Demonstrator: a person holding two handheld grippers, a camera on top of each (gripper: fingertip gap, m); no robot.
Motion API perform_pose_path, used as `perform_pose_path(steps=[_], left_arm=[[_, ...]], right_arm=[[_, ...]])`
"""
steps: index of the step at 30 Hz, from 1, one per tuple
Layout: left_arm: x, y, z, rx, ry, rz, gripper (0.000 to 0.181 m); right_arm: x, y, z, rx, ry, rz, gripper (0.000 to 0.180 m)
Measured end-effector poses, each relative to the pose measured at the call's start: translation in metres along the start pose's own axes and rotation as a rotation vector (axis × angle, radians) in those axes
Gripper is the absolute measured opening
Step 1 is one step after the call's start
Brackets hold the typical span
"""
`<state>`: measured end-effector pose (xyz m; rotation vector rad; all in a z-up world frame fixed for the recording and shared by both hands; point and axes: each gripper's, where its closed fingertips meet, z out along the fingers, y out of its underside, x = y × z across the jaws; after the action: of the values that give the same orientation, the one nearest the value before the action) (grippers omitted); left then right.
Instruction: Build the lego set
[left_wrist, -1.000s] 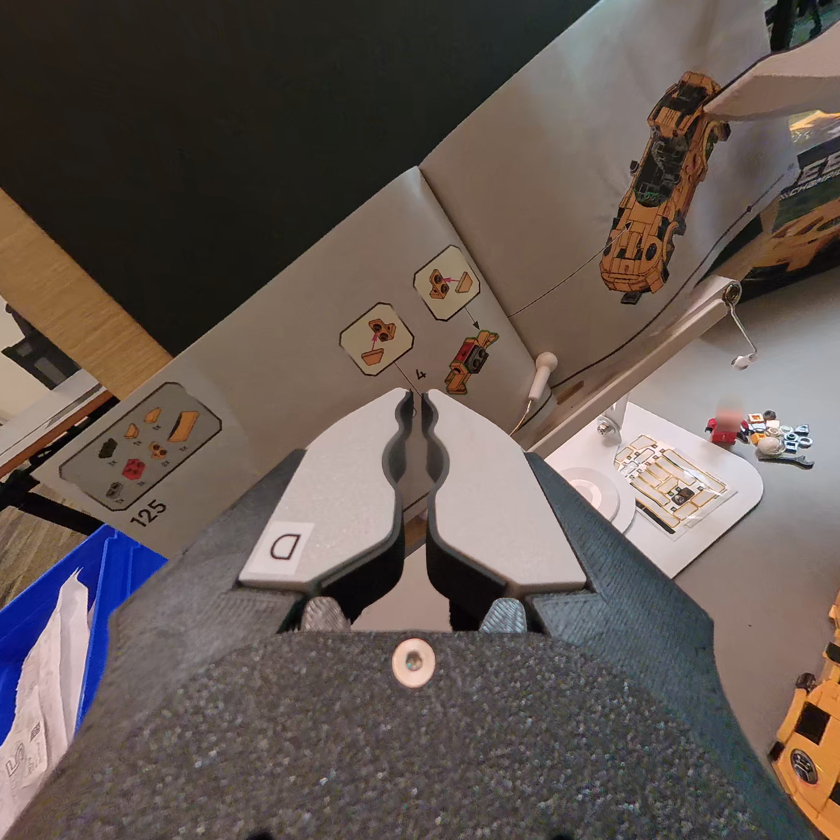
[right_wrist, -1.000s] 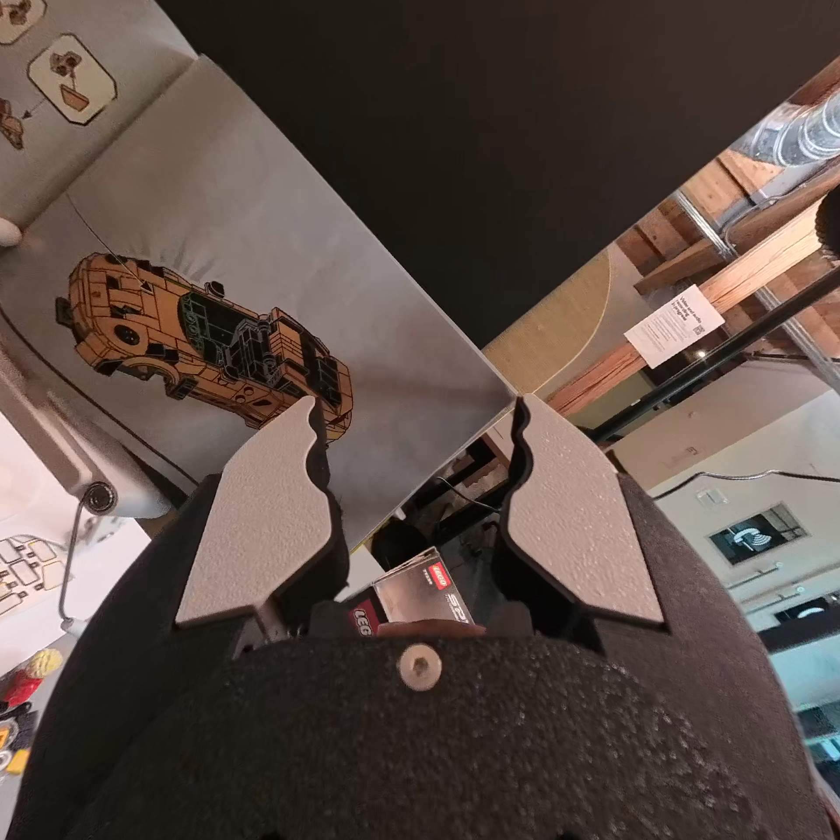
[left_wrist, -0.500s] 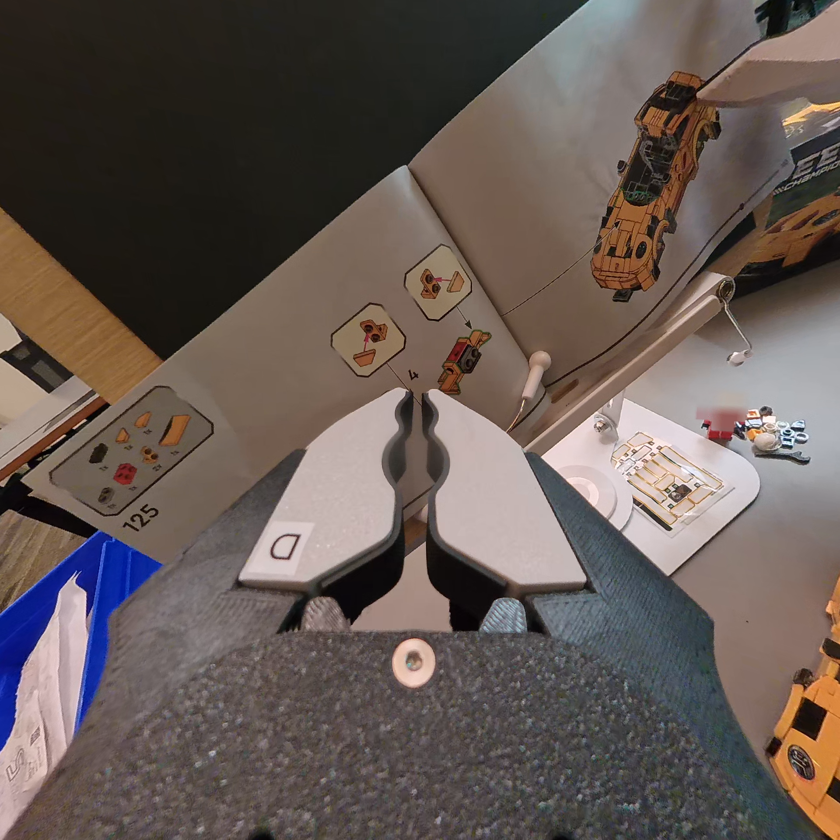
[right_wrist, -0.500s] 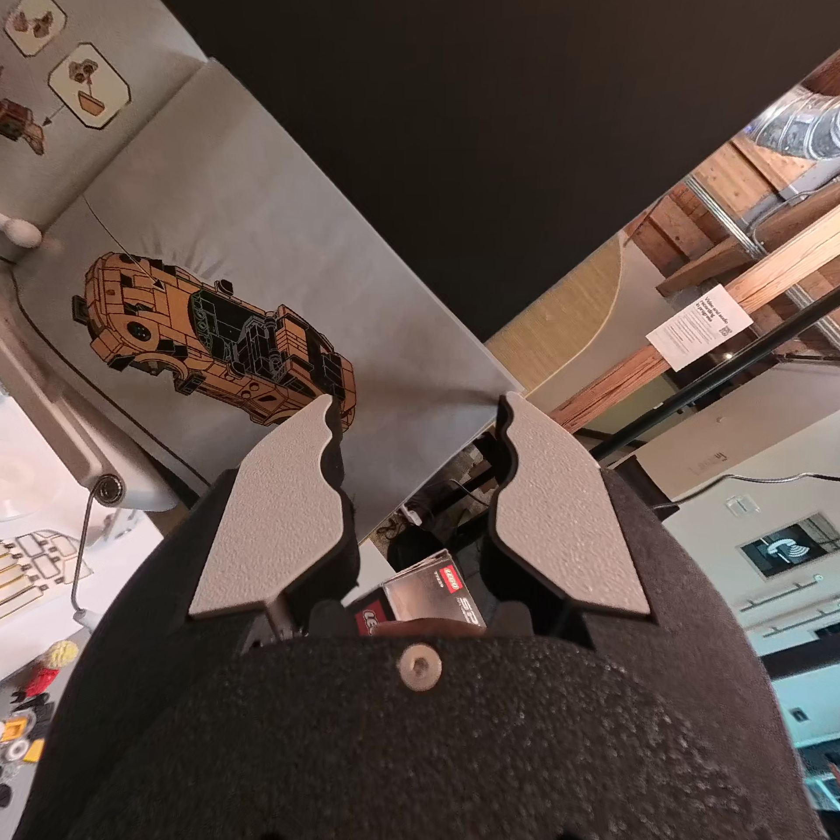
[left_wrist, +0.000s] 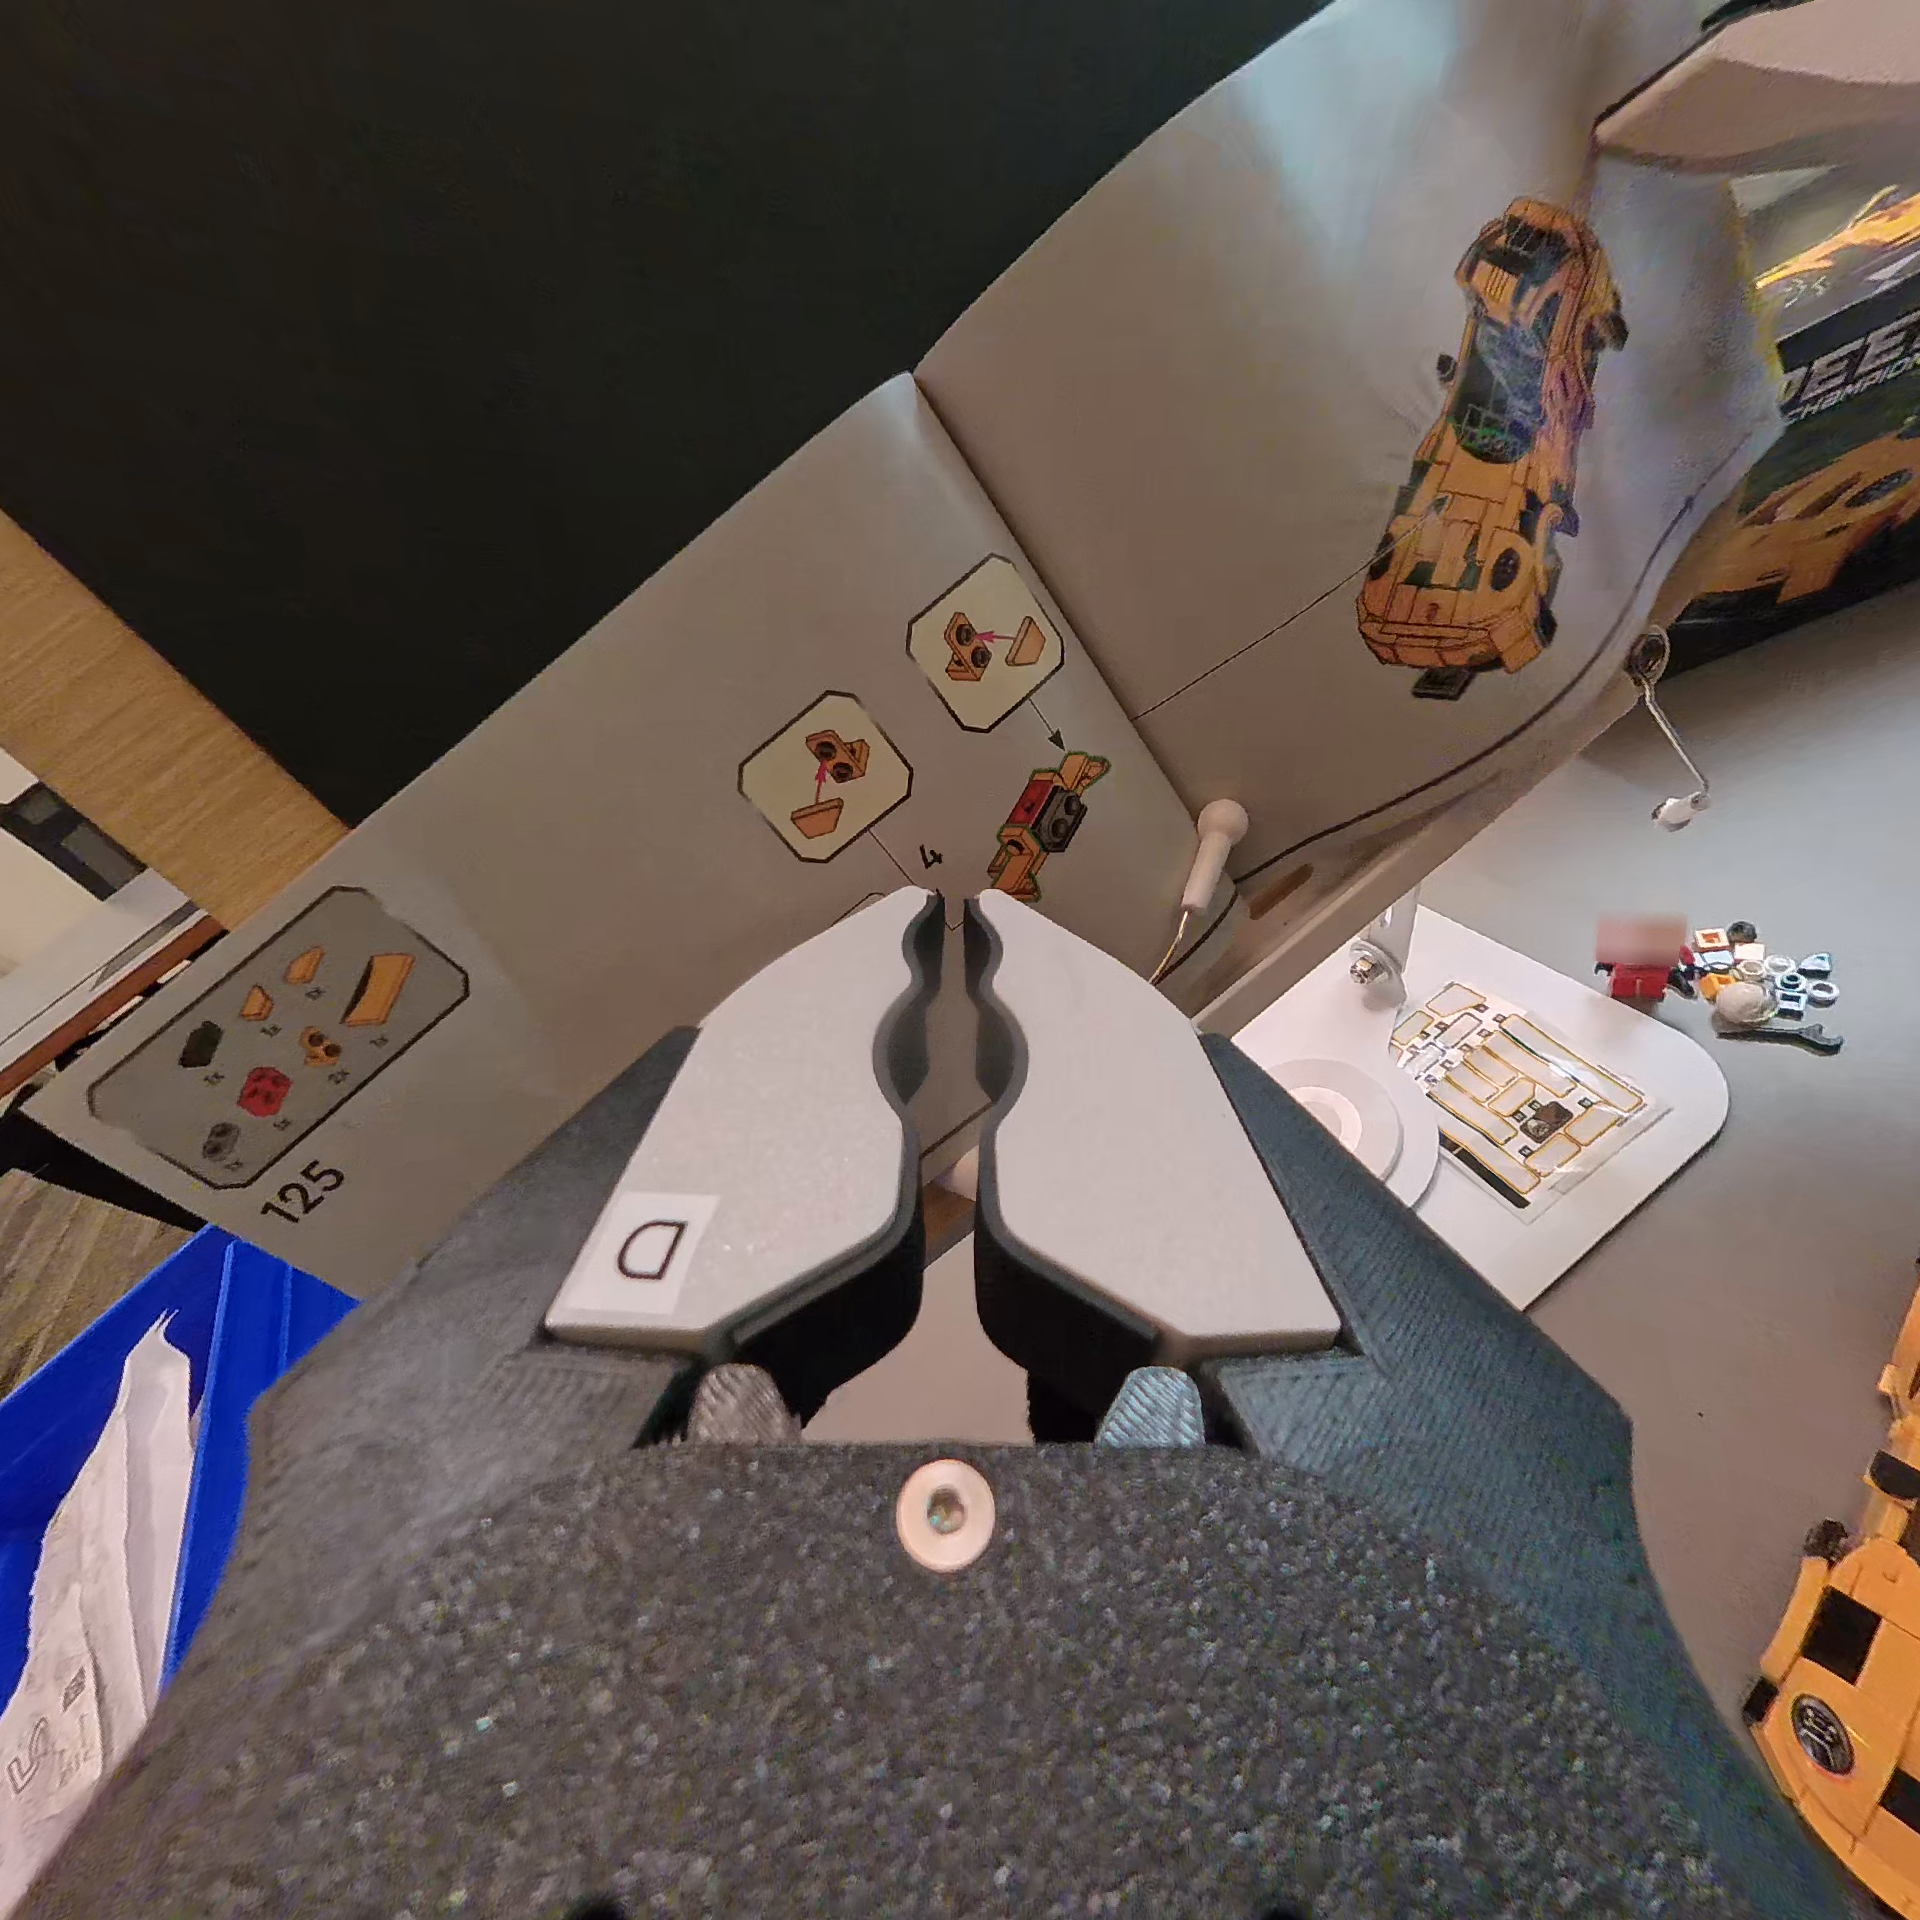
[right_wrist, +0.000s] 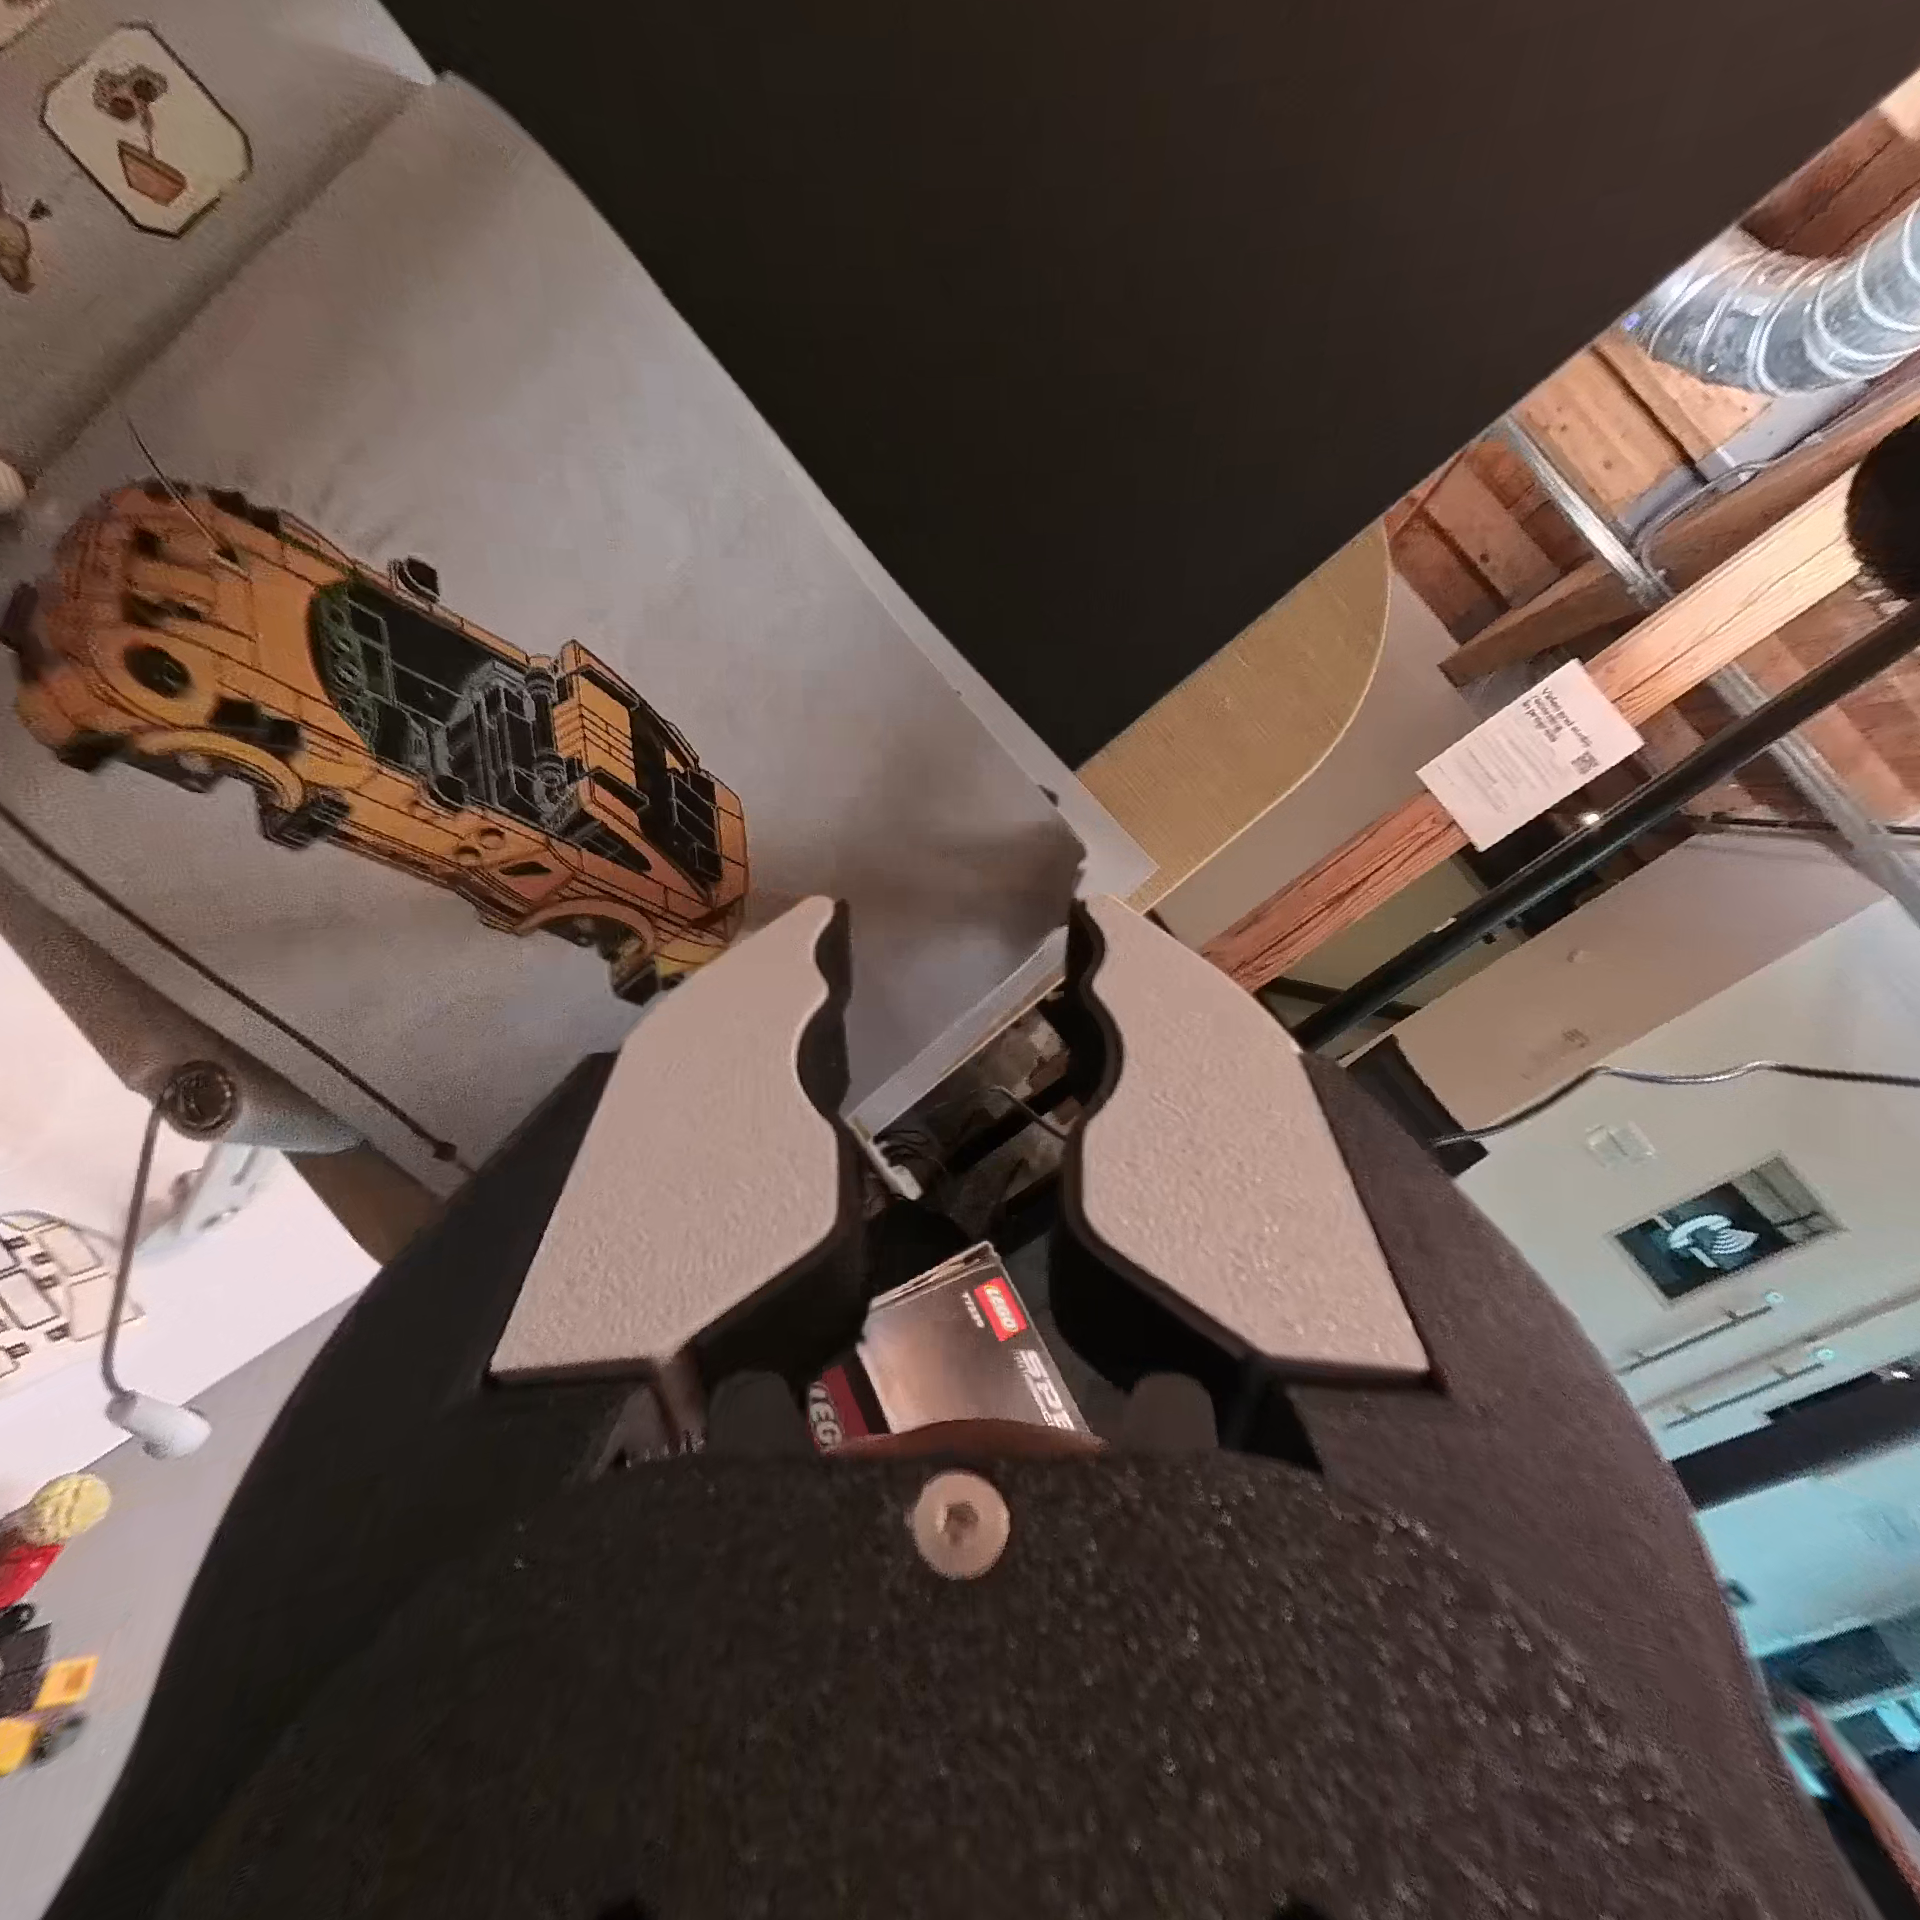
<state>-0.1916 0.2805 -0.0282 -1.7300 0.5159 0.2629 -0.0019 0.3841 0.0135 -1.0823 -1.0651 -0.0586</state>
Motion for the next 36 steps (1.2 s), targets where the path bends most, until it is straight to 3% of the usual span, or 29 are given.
perform_pose_path(steps=[7, 13, 19, 26, 28, 32, 36], left_arm=[[0.002, -0.002, -0.001, 0.005, 0.004, 0.004, 0.003], [0.020, -0.018, -0.007, 0.062, 0.077, -0.023, 0.005], [0.067, -0.051, -0.017, 0.177, 0.294, -0.136, 0.024], [0.112, -0.079, 0.005, 0.205, 0.360, -0.083, 0.045], [0.133, -0.095, 0.003, 0.261, 0.484, -0.134, 0.045], [0.153, -0.133, -0.021, 0.383, 0.867, -0.468, 0.034], [0.148, -0.136, -0.015, 0.370, 0.966, -0.626, 0.028]], right_arm=[[-0.005, -0.009, -0.007, 0.041, 0.072, -0.099, 0.002], [-0.013, -0.022, -0.024, 0.123, 0.045, -0.034, 0.000], [-0.016, -0.029, -0.050, 0.208, -0.020, 0.095, 0.000], [-0.034, -0.059, -0.074, 0.309, -0.314, 0.250, 0.000], [-0.038, -0.065, -0.080, 0.319, -0.382, 0.265, 0.000], [-0.041, -0.066, -0.088, 0.307, -0.411, 0.190, 0.000], [-0.049, -0.066, -0.094, 0.301, -0.414, 0.121, 0.000]])
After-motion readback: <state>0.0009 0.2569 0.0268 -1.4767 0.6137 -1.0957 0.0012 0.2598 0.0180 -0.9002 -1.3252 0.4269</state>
